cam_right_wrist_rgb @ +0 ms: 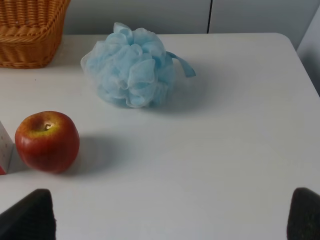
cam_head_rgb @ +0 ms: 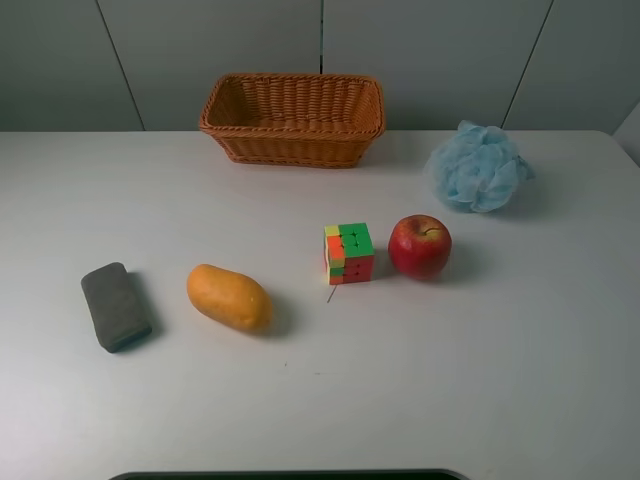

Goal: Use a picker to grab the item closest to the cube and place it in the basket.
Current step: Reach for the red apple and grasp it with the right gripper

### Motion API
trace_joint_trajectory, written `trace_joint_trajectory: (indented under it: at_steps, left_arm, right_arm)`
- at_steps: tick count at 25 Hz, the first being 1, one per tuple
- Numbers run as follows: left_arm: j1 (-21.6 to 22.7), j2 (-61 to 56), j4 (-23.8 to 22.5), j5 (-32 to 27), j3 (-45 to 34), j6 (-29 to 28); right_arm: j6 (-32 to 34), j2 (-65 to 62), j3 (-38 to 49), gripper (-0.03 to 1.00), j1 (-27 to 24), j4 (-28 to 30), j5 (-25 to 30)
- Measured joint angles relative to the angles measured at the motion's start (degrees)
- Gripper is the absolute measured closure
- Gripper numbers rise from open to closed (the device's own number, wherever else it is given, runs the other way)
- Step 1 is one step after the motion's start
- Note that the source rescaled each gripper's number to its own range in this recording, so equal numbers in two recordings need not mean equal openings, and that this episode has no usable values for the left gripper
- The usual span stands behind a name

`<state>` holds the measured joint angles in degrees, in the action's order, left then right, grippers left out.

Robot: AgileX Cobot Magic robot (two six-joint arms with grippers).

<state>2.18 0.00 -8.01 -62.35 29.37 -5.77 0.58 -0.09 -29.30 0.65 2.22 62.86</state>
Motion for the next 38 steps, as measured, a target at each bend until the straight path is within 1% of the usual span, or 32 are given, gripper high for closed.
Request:
trace_joint_trajectory:
  at_steps: [25, 29, 31, 33, 35, 38]
  left_arm:
    - [0.0, 0.0, 0.0, 0.0, 0.0, 0.0]
    - [0.0, 0.0, 0.0, 0.0, 0.0, 0.0]
    - [0.0, 0.0, 0.0, 0.0, 0.0, 0.0]
    - [0.0, 0.0, 0.0, 0.0, 0.0, 0.0]
    - [0.0, 0.0, 0.0, 0.0, 0.0, 0.0]
    - [0.0, 0.0, 0.0, 0.0, 0.0, 0.0]
  right_arm:
    - [0.3, 0.0, 0.0, -0.03, 0.0, 0.1, 0.0]
    - [0.3, 0.1, -1.5, -0.03, 0.0, 0.1, -1.3]
    - [0.3, 2.5, -4.4, -0.03, 0.0, 0.1, -1.7]
    - [-0.6, 7.8, -7.9, -0.03, 0.0, 0.1, -2.1]
    - [-3.0, 14.2, -12.3, -0.03, 0.0, -0.7, -2.1]
    - [-8.5, 26.4, -19.3, -0.03, 0.0, -4.3, -1.5]
